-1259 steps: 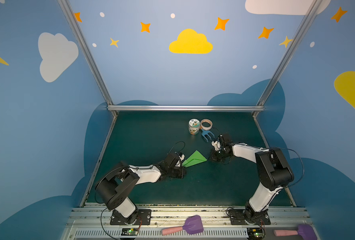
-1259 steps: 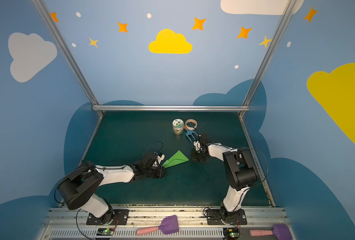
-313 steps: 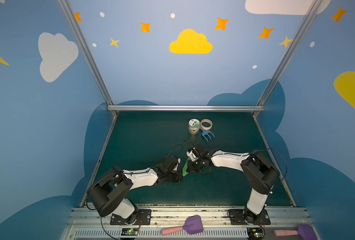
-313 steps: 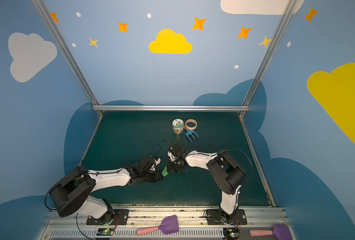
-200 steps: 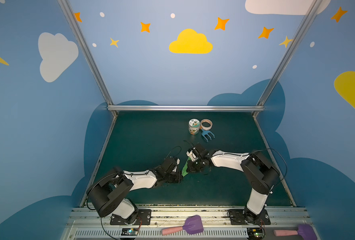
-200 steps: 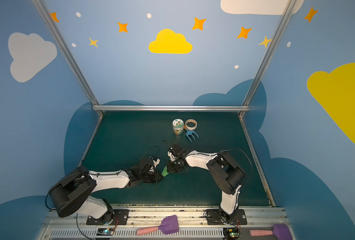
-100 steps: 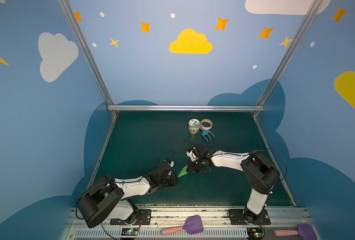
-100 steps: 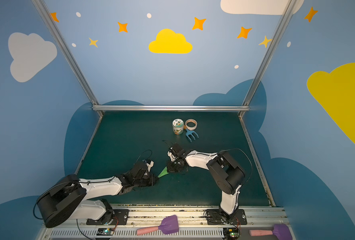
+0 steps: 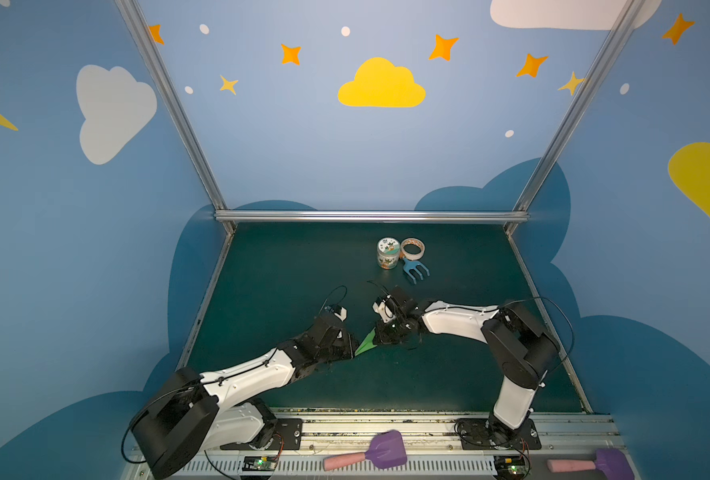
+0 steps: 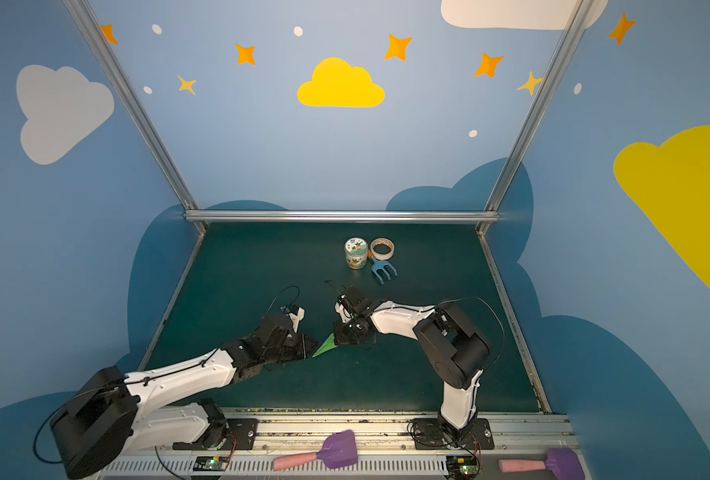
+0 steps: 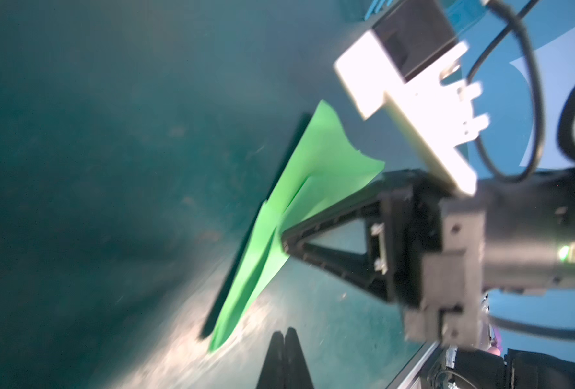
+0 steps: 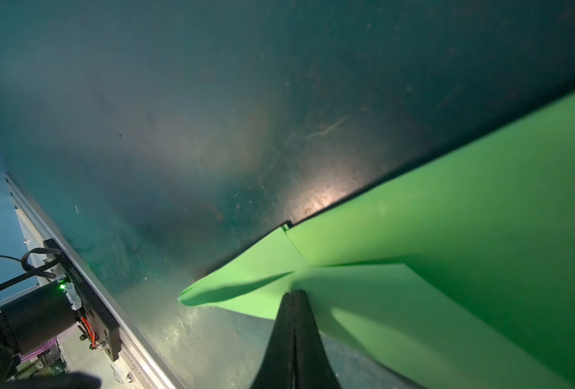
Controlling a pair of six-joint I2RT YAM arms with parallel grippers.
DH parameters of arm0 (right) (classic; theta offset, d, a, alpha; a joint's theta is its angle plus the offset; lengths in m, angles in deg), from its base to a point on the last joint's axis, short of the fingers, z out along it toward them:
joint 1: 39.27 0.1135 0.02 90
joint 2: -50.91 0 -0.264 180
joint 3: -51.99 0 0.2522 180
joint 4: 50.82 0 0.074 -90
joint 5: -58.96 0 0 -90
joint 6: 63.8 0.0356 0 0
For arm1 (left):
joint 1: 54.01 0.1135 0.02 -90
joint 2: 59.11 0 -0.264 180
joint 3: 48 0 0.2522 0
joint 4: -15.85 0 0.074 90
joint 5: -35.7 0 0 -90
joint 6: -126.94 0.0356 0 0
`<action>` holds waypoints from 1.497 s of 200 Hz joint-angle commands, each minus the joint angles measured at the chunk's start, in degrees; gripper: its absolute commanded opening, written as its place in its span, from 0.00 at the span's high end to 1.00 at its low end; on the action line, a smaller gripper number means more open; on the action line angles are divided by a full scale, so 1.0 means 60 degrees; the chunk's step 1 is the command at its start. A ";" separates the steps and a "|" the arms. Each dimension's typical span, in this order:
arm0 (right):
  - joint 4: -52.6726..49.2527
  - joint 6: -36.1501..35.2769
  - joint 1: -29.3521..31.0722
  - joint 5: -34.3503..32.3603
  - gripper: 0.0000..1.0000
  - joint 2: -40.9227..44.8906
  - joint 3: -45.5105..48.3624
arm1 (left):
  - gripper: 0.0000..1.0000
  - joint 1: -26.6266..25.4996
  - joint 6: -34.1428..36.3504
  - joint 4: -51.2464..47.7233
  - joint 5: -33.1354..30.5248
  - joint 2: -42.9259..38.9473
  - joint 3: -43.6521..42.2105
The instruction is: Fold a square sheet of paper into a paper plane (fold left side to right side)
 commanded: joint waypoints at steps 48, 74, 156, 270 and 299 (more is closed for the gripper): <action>-0.0381 -0.0163 -0.0038 -0.0298 1.00 -0.0032 0.0214 | 0.97 0.0046 0.0685 0.0393 0.0513 0.1867 0.0942; -0.0343 -0.0148 -0.0033 -0.0300 1.00 -0.0032 0.0244 | 0.97 0.0048 0.0673 0.0555 0.0534 0.2159 0.0875; -0.0291 -0.0150 -0.0080 -0.0269 1.00 -0.0046 0.0315 | 0.97 0.0073 0.0591 0.0959 0.0326 0.2609 0.0150; -0.0318 -0.0177 -0.0140 -0.0282 1.00 -0.0003 0.0361 | 0.97 0.0234 0.0198 0.0550 -0.0318 0.1126 -0.1428; -0.0349 -0.0177 -0.0154 -0.0267 1.00 0.0034 0.0295 | 0.97 0.0309 -0.0133 0.0126 -0.0594 0.0126 -0.2141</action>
